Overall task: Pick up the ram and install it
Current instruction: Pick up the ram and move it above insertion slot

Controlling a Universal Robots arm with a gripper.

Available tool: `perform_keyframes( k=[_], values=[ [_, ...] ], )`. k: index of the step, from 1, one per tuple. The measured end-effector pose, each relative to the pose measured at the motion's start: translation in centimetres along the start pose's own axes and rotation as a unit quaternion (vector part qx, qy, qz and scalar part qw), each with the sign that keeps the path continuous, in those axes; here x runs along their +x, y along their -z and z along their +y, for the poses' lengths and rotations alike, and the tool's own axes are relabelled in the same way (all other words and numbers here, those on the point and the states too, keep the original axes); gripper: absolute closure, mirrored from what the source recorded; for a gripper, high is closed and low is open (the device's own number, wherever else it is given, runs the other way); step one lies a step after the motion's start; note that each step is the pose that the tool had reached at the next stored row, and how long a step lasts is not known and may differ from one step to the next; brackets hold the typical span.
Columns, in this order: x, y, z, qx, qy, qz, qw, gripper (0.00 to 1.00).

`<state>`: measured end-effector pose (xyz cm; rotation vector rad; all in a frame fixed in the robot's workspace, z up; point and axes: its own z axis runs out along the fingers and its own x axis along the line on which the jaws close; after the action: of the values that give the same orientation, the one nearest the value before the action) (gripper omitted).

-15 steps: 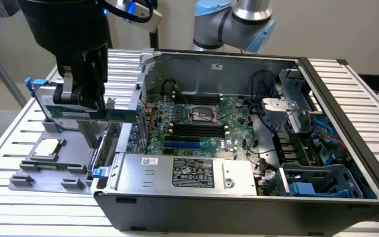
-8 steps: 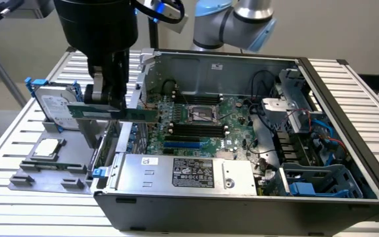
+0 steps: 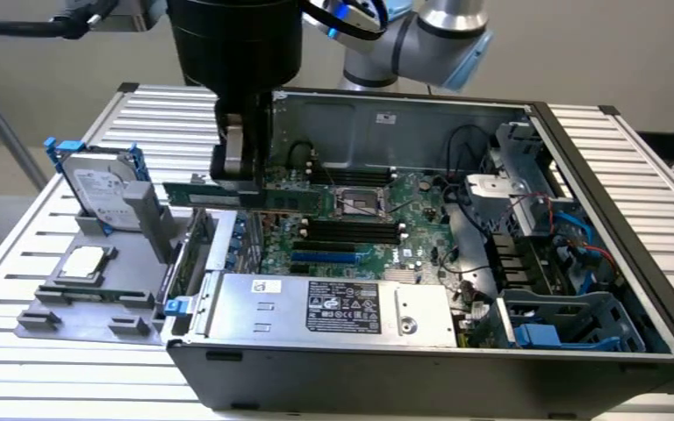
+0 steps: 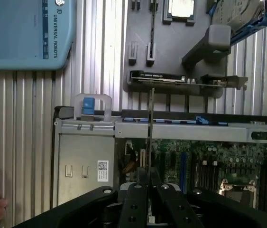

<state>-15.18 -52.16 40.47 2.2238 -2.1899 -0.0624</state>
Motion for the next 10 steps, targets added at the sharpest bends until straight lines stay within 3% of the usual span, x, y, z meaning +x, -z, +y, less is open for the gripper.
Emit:
perform_keyframes(
  k=[10],
  values=[
    [-1.7, -0.04, -4.06, 0.0000, 0.000, 0.0000, 1.0000, 0.86]
  ],
)
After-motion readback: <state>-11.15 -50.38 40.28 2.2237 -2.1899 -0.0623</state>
